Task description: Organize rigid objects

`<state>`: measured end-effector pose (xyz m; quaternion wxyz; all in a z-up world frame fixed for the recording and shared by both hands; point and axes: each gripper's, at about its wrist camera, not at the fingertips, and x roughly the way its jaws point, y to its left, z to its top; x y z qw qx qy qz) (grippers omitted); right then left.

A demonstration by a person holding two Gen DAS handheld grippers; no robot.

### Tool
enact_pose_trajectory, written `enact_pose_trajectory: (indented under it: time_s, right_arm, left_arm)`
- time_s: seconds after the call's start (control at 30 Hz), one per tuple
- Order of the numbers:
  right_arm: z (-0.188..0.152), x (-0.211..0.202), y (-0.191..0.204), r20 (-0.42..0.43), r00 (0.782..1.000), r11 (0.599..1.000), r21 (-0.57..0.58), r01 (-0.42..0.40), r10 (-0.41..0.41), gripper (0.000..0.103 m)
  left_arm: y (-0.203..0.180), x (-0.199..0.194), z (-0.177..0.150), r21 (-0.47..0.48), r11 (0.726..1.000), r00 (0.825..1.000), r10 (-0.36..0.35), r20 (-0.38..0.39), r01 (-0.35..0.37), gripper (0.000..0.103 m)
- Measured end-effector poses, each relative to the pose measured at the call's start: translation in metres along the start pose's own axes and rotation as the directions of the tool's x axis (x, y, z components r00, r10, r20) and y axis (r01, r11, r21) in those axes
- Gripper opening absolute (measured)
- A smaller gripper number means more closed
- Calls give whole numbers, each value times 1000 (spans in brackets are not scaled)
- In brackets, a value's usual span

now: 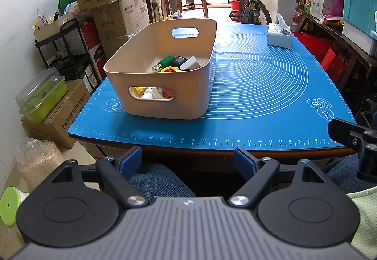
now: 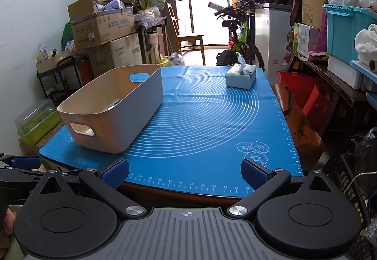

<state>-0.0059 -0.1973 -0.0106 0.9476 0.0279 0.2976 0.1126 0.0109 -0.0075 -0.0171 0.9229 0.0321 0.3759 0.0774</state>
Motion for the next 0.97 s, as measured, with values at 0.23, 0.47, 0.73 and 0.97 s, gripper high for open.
enact_pose_trajectory:
  time_s: [0.23,0.47,0.73,0.97]
  right_arm:
    - [-1,1,1,-5,1000,1000,2,2,-2,100]
    - [-3,3,3,-14,1000,1000,4,6,-6,100]
    - [-2,3,3,-15,1000,1000,5,6,-6,100]
    - [-2,3,3,-15,1000,1000,4,6,-6,100]
  left_arm:
    - [0,0,0,1,1000,1000,1,-1,-1,85]
    - [0,0,0,1,1000,1000,1,-1,-1,85]
    - [0,0,0,2,1000,1000,2,-3,-2,85]
    - [1,1,-2,5,1000,1000,1,-6,-1,85]
